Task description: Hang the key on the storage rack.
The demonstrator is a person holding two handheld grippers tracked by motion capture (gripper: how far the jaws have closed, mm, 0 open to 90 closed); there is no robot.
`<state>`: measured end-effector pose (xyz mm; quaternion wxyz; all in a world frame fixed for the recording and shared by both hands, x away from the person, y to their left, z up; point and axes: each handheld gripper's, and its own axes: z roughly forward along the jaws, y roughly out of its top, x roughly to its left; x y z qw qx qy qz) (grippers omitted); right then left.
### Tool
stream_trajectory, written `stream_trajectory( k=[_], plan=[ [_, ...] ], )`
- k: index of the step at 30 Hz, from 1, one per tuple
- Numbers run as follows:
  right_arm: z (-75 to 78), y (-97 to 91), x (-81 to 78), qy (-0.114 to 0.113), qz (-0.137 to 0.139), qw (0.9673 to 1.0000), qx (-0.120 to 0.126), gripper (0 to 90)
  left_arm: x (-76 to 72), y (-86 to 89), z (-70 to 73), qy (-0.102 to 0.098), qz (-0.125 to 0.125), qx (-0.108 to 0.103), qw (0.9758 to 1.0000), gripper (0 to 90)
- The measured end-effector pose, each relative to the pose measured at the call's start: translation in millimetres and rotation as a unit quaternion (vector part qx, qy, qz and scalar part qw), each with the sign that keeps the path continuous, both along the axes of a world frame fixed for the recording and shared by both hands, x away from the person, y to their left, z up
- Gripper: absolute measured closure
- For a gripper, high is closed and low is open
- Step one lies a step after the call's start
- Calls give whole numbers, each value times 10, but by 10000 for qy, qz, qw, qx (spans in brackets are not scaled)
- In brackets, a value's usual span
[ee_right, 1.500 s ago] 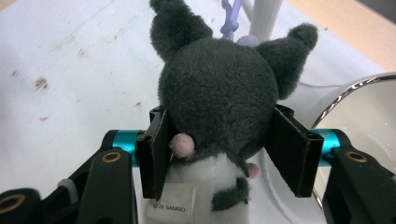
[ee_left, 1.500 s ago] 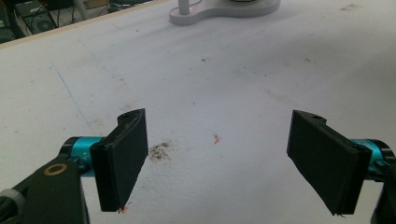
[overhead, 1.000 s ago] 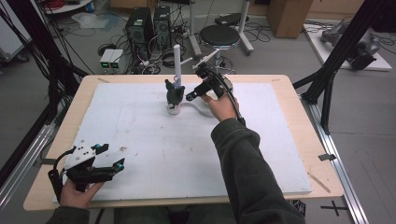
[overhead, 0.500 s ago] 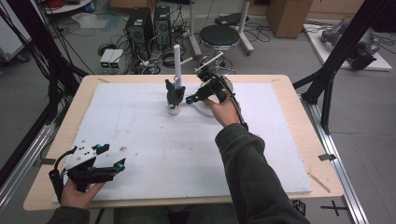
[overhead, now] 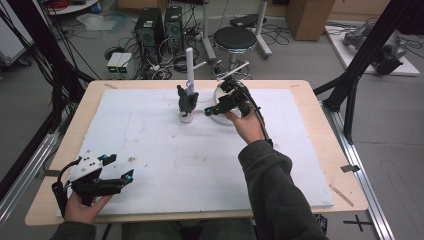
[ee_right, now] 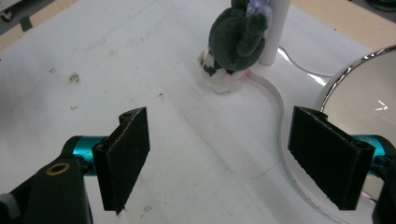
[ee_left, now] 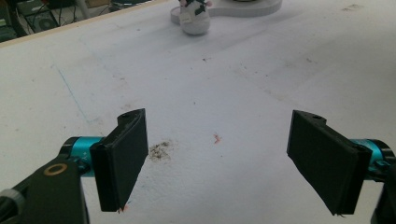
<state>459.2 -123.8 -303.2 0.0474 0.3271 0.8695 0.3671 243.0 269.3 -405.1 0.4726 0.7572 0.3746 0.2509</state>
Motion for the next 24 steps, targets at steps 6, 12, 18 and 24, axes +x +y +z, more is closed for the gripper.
stream_trajectory(
  k=[6, 12, 18, 24],
  plan=[
    [-1, -51, -69, -99, -10, 9999, 92, 186, 10, 0, 0, -16, -2, -20, 10000, 210],
    [-7, -83, -116, -160, -6, 9998, 122, 163, 13, -4, 0, 1, 0, -7, 10000, 210],
    [-35, -81, -161, -193, 3, 9997, 152, 147, 9, 2, 3, -2, 13, -12, 10000, 210],
    [-26, -71, -195, -260, -4, 9996, 139, 131, 13, -7, 14, -16, 9, -43, 10000, 210]
  ],
)
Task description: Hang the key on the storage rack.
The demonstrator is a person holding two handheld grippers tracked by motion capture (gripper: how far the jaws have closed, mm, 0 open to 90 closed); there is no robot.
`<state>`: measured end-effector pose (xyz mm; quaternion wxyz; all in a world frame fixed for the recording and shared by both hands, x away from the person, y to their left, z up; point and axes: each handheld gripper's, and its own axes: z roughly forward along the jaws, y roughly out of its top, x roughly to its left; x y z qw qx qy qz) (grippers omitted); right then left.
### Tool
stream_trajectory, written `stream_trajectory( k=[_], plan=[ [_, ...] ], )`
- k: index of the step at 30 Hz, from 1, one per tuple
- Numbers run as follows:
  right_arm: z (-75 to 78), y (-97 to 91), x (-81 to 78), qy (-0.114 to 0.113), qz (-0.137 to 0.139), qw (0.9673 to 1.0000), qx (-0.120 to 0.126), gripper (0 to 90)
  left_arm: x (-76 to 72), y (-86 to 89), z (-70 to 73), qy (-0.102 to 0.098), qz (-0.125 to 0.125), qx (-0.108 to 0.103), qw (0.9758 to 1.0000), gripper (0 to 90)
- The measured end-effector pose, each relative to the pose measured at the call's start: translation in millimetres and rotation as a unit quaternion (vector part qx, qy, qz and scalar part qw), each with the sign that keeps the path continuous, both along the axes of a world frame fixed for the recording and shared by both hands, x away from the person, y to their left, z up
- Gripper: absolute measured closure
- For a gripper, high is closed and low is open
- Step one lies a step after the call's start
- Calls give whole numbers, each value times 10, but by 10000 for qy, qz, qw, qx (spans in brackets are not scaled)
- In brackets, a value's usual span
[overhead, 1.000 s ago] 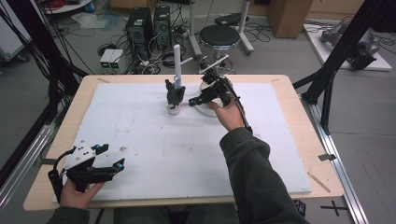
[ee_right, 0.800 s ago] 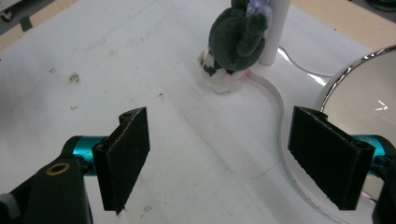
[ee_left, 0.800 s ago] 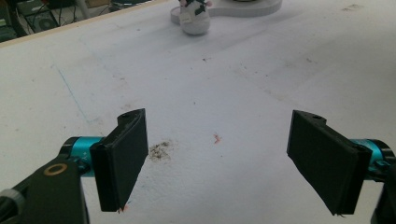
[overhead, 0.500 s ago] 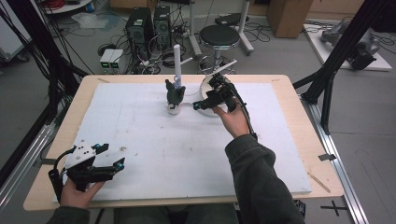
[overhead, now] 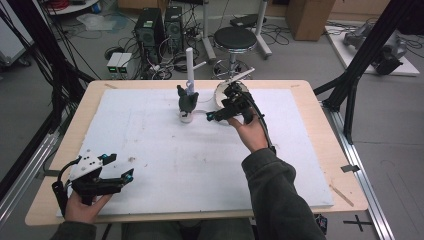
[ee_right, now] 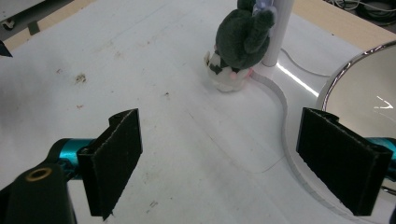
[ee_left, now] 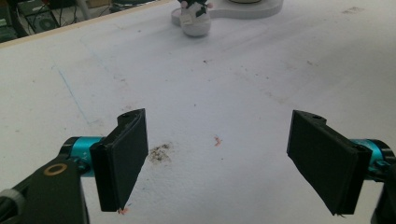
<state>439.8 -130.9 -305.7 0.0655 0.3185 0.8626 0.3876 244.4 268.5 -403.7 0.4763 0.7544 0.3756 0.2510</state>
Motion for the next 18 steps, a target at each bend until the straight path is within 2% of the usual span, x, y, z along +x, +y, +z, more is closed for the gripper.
stream_trajectory(
  k=[18],
  plan=[
    [-44, -48, -123, -96, -10, 9999, 87, 123, -20, -3, -1, 6, -10, -12, 10000, 210]
  ],
)
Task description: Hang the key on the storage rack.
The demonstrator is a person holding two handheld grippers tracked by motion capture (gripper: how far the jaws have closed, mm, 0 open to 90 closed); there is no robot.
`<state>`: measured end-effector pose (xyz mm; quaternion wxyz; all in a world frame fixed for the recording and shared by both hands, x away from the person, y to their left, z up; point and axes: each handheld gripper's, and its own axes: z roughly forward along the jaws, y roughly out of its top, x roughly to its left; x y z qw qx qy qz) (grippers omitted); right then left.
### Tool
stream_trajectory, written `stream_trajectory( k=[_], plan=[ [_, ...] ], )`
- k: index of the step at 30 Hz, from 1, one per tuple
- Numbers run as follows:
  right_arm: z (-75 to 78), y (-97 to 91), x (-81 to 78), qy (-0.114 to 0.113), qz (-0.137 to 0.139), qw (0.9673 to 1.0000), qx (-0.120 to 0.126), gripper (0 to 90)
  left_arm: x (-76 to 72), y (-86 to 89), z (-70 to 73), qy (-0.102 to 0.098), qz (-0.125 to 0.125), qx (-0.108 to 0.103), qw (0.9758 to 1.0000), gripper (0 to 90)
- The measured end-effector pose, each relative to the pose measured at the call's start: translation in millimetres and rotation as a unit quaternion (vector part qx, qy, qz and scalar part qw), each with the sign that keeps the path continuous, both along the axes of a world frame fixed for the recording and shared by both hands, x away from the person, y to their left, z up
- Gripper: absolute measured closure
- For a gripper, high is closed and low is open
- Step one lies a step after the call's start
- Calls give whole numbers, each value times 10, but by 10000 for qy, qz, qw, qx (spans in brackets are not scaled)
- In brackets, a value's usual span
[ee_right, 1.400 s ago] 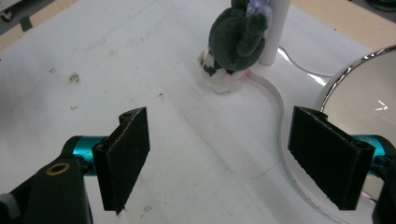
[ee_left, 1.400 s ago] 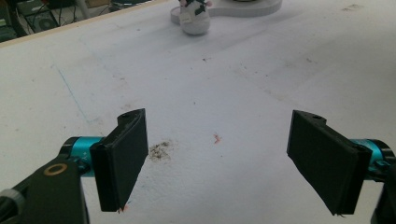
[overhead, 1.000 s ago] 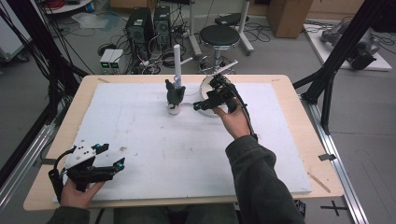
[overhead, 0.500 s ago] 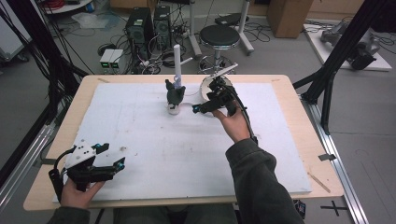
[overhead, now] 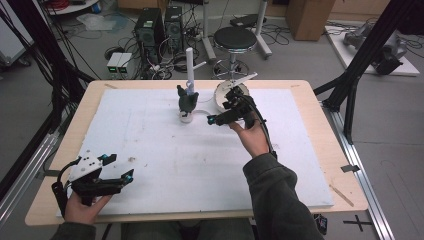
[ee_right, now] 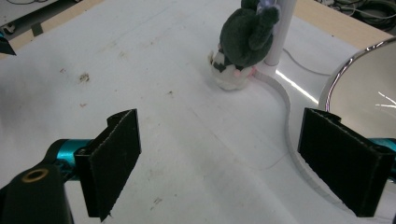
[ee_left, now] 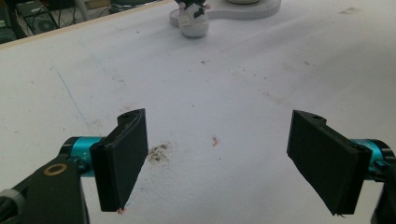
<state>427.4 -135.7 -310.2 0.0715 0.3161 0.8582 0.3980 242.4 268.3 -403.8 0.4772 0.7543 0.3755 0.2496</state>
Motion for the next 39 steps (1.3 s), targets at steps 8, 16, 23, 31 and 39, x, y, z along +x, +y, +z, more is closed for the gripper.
stream_trajectory(
  k=[8, 16, 23, 31, 39],
  plan=[
    [21, -52, -60, -75, -18, 10000, 44, 122, -4, -6, 0, 8, 4, 8, 10000, 210],
    [-36, -122, -111, -69, -41, 10000, 55, 122, 1, -4, -2, 9, -4, 32, 10000, 210],
    [-93, -191, -143, -59, -79, 9999, 92, 121, 7, 4, -3, 21, -6, 25, 10000, 210],
    [-114, -268, -205, -128, -94, 9998, 114, 121, 9, -5, -6, 18, 3, 6, 10000, 210],
    [-170, -345, -267, -172, -128, 9996, 176, 121, 8, -2, -8, 35, 21, 3, 10000, 210]
  ],
)
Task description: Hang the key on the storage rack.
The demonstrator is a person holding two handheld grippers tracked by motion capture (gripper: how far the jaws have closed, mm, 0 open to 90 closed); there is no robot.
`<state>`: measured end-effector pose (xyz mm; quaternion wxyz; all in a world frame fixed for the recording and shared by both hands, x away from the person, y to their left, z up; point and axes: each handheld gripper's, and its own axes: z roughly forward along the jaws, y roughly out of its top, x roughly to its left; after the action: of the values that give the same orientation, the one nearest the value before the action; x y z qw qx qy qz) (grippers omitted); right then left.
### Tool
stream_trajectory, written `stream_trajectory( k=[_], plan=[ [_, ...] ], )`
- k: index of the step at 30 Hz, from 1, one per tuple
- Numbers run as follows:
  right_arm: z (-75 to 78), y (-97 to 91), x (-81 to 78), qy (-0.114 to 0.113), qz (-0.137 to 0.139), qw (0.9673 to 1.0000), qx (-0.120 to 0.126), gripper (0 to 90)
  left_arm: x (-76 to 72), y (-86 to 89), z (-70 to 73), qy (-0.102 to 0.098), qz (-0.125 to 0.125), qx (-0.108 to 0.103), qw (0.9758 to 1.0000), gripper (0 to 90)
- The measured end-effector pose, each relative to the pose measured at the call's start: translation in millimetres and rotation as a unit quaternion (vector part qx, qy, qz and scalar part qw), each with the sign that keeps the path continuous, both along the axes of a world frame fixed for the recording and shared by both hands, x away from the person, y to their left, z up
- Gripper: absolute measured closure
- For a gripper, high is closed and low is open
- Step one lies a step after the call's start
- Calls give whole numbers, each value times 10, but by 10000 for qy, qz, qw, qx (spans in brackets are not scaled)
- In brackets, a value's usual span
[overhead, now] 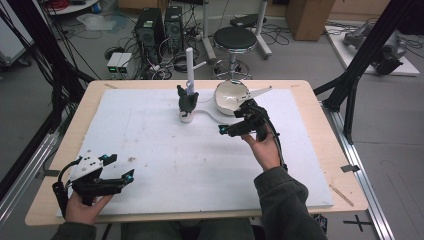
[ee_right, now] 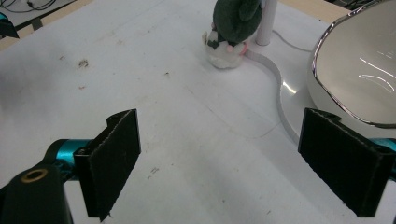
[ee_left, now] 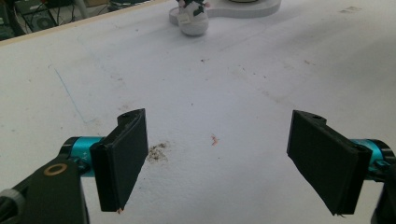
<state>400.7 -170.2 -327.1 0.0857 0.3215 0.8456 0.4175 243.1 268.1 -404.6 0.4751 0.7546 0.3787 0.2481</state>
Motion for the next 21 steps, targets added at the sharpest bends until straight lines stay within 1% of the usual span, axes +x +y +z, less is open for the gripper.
stream_trajectory(
  k=[3, 6, 13, 18, 19, 21],
  plan=[
    [-19, -21, -19, 49, -4, 10000, 41, 121, 0, 2, -1, 1, 1, -4, 10000, 210],
    [-38, -46, -38, -5, 7, 10000, 29, 121, 0, 5, 0, 1, -6, -13, 10000, 210],
    [-66, -115, -75, -13, -60, 10000, 9, 121, 1, 3, 1, 3, 2, -1, 10000, 210],
    [-67, -154, -111, -81, -75, 9999, 30, 121, -1, 5, 3, 0, -1, -8, 10000, 210],
    [-68, -159, -123, -52, -81, 10000, 24, 120, 0, 4, 2, -3, 4, -13, 10000, 210],
    [-79, -176, -136, -65, -77, 9999, 8, 121, -1, 5, 3, 0, 0, -5, 10000, 210]
  ],
)
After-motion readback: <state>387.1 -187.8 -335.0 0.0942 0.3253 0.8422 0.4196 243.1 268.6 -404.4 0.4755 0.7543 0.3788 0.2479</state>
